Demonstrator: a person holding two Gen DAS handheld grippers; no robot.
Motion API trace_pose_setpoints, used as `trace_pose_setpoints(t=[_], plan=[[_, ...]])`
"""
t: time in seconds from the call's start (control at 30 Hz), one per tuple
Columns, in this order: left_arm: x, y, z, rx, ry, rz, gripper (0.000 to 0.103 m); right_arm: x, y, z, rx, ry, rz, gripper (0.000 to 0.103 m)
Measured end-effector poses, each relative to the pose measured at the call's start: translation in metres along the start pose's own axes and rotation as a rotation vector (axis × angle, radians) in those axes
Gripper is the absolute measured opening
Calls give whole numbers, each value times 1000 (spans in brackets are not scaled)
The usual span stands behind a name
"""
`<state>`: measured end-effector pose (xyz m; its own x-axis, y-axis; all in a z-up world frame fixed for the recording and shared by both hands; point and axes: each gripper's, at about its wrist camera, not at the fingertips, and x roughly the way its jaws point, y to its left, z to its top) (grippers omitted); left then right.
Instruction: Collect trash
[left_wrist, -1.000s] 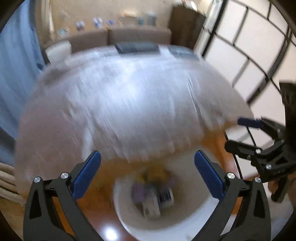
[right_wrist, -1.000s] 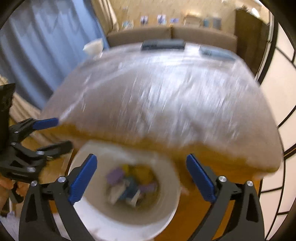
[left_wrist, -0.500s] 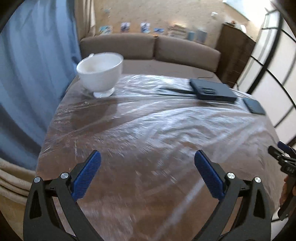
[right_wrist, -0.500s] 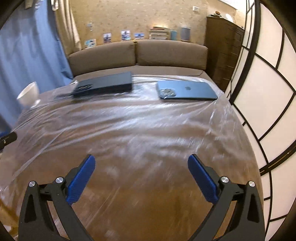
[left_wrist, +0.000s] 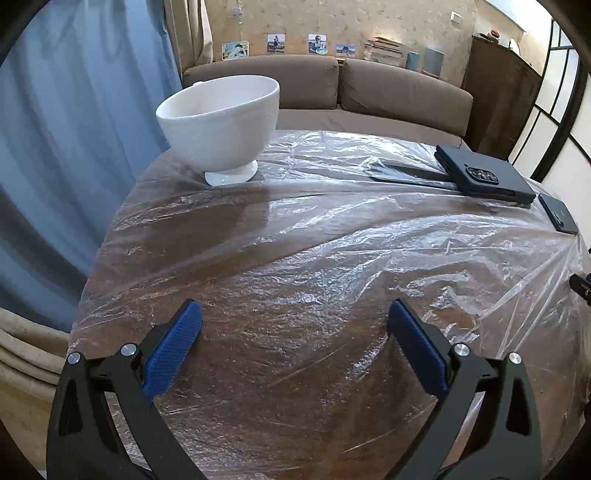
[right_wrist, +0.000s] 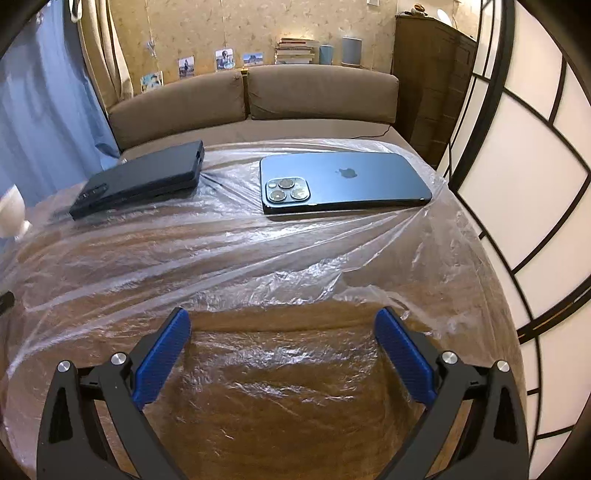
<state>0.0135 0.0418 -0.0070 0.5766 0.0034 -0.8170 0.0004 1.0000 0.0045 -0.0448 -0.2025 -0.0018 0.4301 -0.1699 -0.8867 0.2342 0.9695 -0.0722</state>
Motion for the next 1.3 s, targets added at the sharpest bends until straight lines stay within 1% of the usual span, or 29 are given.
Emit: trace_pose_setpoints(t=[1.3], plan=[[1,2,0,0,2,-5,102,1,3,-1,-1,1,2,99]])
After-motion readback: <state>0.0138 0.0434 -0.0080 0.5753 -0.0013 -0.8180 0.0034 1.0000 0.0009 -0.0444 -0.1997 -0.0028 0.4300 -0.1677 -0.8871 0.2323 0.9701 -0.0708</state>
